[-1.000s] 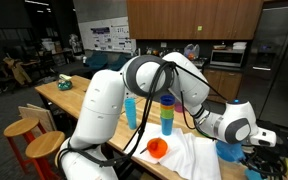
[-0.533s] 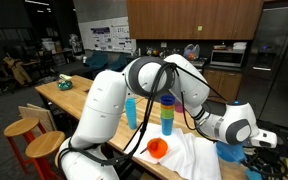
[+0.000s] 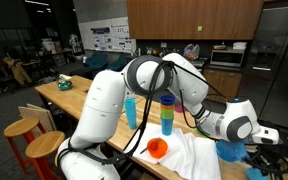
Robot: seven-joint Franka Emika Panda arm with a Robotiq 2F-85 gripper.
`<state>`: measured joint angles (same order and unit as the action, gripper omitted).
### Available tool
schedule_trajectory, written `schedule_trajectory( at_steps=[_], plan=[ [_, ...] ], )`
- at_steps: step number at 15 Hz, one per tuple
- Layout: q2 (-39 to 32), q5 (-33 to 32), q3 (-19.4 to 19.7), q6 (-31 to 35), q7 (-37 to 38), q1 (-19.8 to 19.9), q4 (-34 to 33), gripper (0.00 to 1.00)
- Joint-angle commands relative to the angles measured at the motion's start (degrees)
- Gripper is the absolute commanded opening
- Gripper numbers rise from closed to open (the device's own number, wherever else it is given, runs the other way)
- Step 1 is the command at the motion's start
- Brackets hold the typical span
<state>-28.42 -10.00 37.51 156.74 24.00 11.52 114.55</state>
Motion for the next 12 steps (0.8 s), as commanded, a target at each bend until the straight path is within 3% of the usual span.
schedule_trajectory(
  at_steps=[1, 3, 12],
  plan=[
    [-0.96, -1.39, 1.79, -1.17, 1.56, -1.85, -0.39, 0.12],
    [-0.8, -1.44, 2.2, -1.42, 1.56, -2.24, -0.38, 0.06],
    [3.61, -2.72, 5.48, -0.99, 0.9, -4.19, 1.66, 0.05]
  ],
)
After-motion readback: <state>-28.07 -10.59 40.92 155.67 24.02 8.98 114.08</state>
